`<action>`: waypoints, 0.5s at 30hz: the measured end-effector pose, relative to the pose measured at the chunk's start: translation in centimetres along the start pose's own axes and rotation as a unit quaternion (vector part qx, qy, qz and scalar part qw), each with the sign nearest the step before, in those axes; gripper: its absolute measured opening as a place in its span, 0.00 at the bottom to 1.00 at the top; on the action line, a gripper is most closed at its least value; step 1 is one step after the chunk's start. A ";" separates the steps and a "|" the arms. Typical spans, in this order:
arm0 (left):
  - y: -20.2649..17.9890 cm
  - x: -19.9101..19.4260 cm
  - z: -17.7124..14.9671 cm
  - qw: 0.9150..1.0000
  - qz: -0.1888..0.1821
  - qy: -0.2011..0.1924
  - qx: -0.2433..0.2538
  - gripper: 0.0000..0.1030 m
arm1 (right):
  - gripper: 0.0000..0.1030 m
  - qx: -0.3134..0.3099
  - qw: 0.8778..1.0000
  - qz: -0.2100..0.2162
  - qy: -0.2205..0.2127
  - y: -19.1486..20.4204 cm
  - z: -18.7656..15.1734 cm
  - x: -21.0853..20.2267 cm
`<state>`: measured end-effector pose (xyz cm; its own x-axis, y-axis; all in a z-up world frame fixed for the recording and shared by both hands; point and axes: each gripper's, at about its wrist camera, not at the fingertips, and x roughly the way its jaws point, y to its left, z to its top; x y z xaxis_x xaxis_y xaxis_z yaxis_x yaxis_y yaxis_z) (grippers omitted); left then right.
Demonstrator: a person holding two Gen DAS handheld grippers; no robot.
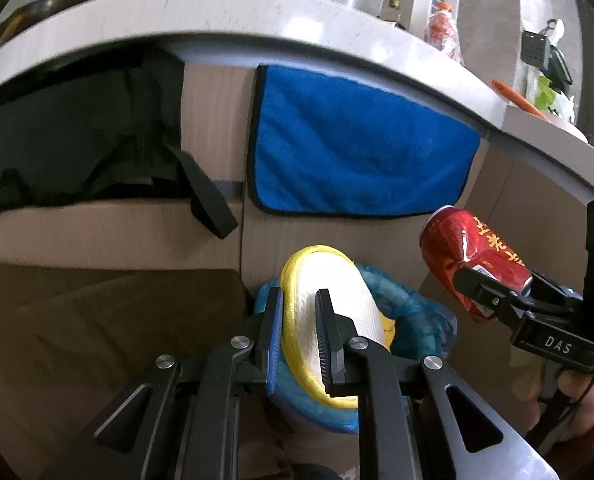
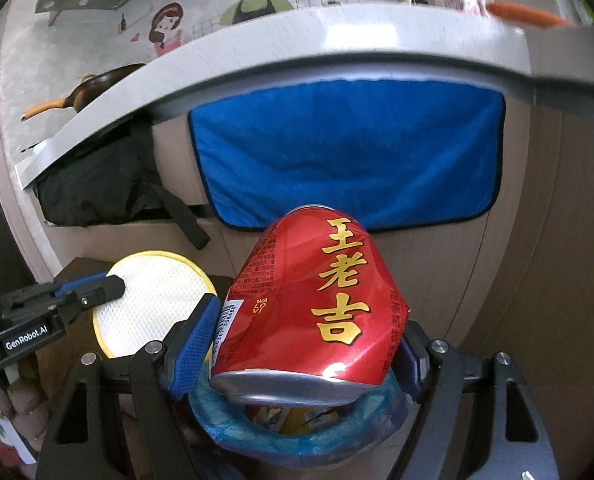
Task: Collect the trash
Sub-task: 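Carry lid and can over the bin and open both tools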
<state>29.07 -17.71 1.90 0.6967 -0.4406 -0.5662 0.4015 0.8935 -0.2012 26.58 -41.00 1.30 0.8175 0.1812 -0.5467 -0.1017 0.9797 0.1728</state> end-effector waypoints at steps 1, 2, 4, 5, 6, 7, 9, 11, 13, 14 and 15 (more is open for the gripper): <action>0.0 0.4 -0.1 1.000 0.000 0.004 0.000 0.16 | 0.72 0.004 1.000 0.003 0.003 -0.2 -0.1 0.4; 0.0 0.7 -0.2 1.000 0.000 0.006 -0.001 0.16 | 0.72 0.007 1.000 0.004 0.006 -0.4 -0.3 0.7; 0.2 1.3 -0.4 1.000 -0.001 0.011 -0.003 0.16 | 0.72 0.014 1.000 0.007 0.014 -0.7 -0.6 1.6; 0.2 1.5 -0.5 1.000 0.000 0.013 -0.003 0.16 | 0.72 0.017 1.000 0.009 0.018 -0.8 -0.7 2.0; 0.3 1.9 -0.5 1.000 0.001 0.016 -0.003 0.16 | 0.72 0.020 0.999 0.012 0.022 -1.0 -0.8 2.5; 0.5 2.2 -0.6 1.000 0.001 0.019 -0.004 0.16 | 0.72 0.022 0.999 0.014 0.026 -1.1 -0.9 3.0; 0.6 2.8 -0.8 1.000 0.001 0.025 -0.006 0.16 | 0.72 0.023 0.999 0.016 0.034 -1.1 -1.2 3.7; 0.7 3.3 -1.0 1.000 0.000 0.030 -0.006 0.16 | 0.72 0.022 0.999 0.017 0.042 -1.1 -1.5 4.6; 0.8 3.9 -1.4 0.999 0.000 0.036 -0.007 0.16 | 0.72 0.022 0.998 0.017 0.049 -1.1 -1.9 5.3; 0.9 4.2 -1.4 0.999 -0.001 0.039 -0.008 0.16 | 0.72 0.022 0.998 0.017 0.052 -1.2 -2.0 5.6; 0.9 4.5 -1.6 0.999 -0.001 0.043 -0.008 0.16 | 0.72 0.022 0.998 0.016 0.055 -1.2 -2.2 5.9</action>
<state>31.63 -18.73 -2.08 0.6420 -0.4345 -0.6317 0.3932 0.8939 -0.2151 30.27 -40.92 -3.89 0.7473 0.2229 -0.6260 -0.0998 0.9690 0.2259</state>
